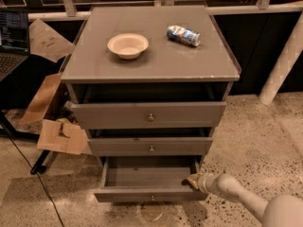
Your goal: Open bottom drawer
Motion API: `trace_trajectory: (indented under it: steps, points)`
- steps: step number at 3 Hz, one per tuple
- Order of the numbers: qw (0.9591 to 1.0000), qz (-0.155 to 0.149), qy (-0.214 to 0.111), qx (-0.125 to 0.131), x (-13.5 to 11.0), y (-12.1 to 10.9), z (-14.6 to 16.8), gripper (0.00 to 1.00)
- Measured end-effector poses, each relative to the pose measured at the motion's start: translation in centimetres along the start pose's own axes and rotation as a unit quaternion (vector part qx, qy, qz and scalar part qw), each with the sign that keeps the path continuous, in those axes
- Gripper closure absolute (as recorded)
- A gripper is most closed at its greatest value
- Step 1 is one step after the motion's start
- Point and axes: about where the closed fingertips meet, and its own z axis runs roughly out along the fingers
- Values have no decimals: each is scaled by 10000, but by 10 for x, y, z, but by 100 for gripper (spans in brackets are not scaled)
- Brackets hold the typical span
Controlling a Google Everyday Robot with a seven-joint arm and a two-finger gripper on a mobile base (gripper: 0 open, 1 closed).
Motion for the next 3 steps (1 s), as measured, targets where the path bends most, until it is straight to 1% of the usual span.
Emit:
trace_trajectory:
  steps: [1, 2, 3]
  points:
    - [10000, 0, 0, 0, -3, 0, -3, 100]
    - [9999, 39, 73, -80, 9, 10, -10, 100]
    - [9999, 39, 73, -80, 6, 10, -13, 82]
